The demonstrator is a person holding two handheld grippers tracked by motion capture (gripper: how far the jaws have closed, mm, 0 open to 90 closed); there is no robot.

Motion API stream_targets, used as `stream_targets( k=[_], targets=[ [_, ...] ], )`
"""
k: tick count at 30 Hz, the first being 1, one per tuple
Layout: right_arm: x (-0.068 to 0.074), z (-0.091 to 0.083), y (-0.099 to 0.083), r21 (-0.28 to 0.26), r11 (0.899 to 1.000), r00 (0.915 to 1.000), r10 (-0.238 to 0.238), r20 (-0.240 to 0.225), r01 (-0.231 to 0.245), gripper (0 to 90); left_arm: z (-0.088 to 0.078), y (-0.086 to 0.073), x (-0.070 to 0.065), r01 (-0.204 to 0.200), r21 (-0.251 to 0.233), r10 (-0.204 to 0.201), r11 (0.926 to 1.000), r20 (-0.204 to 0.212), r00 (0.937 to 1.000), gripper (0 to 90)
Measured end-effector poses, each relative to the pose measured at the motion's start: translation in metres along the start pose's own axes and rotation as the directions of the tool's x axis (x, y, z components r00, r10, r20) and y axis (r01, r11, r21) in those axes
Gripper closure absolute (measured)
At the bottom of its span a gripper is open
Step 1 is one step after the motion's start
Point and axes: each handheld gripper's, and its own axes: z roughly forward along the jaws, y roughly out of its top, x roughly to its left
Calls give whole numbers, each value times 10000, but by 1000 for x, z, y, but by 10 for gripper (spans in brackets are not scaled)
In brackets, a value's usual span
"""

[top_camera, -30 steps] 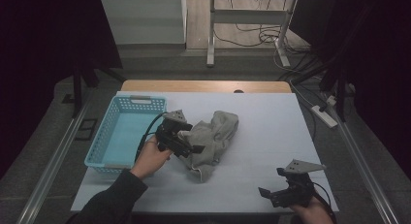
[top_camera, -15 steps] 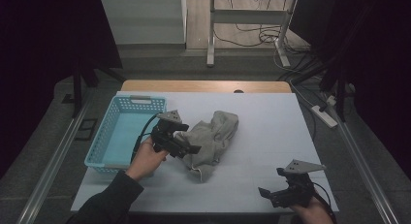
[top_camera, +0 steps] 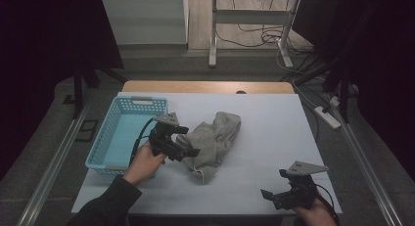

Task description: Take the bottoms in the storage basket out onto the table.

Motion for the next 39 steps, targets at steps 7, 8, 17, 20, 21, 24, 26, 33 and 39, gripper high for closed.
stream_targets(
  k=[7, 8, 17, 20, 21, 24, 26, 33, 39],
  targets=[
    [0, 0, 0, 6, 10000, 10000, -3, 1, 3, 5, -2, -3, -2, -63, -27, 63, 10000, -49, 10000, 0],
    [0, 0, 0, 0, 10000, 10000, -11, 4, 11, 5, -3, -3, -3, -73, -36, 73, 10000, -43, 10000, 0],
    [0, 0, 0, 7, 10000, 10000, -9, 6, 9, 5, -7, -10, -3, 221, -1, -221, 9998, 26, 9998, 0],
    [0, 0, 0, 8, 10000, 10000, -3, 3, 3, 5, -8, -12, -4, 229, 13, -229, 9997, -42, 9997, 0],
    [0, 0, 0, 6, 10000, 10000, -2, 3, 2, 5, -8, -12, -4, 211, 10, -211, 9998, -66, 9998, 0],
    [0, 0, 0, 8, 10000, 10000, -7, 6, 7, 5, -10, -14, -6, 218, -12, -218, 9998, -96, 9997, 0],
    [0, 0, 0, 16, 10000, 10000, -7, 3, 7, 5, -10, -15, -7, 189, -7, -189, 9998, -130, 9997, 0],
    [0, 0, 0, 9, 10000, 10000, -4, -6, 4, 5, -13, -19, -10, 264, -16, -265, 9996, -89, 9996, 0],
    [0, 0, 0, 7, 10000, 10000, -3, -12, 3, 5, -13, -23, -12, 176, 4, -176, 9998, -235, 9996, 0]
  ],
)
